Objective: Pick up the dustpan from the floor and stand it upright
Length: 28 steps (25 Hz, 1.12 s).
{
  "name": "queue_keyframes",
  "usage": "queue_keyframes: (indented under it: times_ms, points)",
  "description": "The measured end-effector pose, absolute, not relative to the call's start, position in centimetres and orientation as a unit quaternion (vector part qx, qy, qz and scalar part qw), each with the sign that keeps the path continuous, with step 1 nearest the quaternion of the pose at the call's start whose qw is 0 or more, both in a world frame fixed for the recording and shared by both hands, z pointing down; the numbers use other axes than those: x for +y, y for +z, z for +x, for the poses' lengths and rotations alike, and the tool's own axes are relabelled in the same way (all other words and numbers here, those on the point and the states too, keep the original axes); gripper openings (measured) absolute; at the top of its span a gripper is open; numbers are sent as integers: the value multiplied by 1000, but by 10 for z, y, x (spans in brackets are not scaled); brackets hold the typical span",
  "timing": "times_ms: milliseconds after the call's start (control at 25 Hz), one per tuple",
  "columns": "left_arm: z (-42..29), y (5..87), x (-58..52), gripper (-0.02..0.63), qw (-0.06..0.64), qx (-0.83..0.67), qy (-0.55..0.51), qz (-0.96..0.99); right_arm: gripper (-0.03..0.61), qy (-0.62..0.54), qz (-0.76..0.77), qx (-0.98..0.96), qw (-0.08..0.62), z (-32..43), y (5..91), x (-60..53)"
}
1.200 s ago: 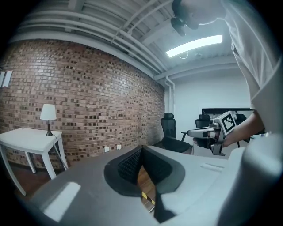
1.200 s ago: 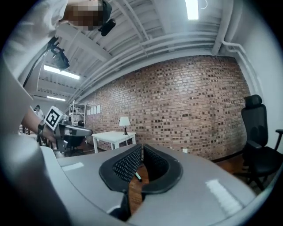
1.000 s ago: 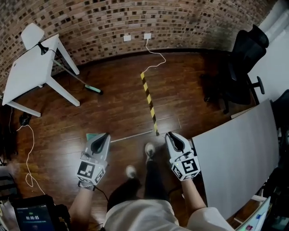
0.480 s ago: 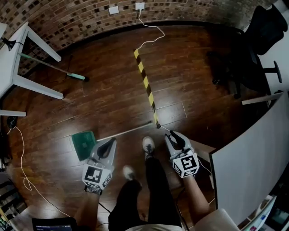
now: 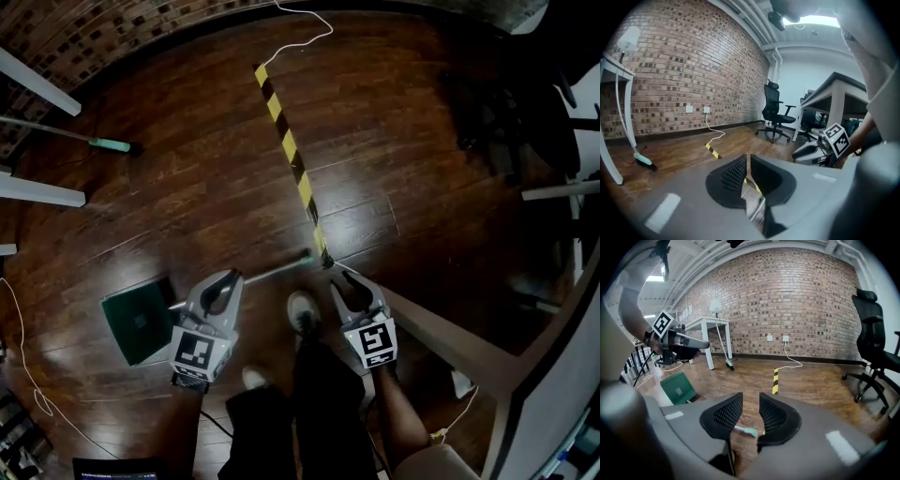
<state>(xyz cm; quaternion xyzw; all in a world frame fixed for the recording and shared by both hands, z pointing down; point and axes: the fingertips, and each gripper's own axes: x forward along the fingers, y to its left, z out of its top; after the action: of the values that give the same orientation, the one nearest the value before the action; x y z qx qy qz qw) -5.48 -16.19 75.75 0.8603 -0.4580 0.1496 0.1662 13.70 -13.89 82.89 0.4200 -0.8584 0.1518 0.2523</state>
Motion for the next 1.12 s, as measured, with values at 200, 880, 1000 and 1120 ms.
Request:
queue_keyframes:
  times_ms: [200, 880, 1000, 1120]
  points:
    - [-52, 851, -161, 0, 156, -438, 168, 869, 132, 155, 428, -846, 278, 152, 932, -137]
    - [-43, 1018, -174, 0, 146, -422, 159, 881, 140, 97, 381, -856, 337, 129, 1138, -150]
    - [-51, 1022, -176, 0, 144, -433, 157, 876, 132, 98, 394, -855, 321, 126, 1147, -160]
    - [-64, 1024, -178, 0, 140, -446, 158, 870, 115, 108, 404, -854, 309, 126, 1148, -166]
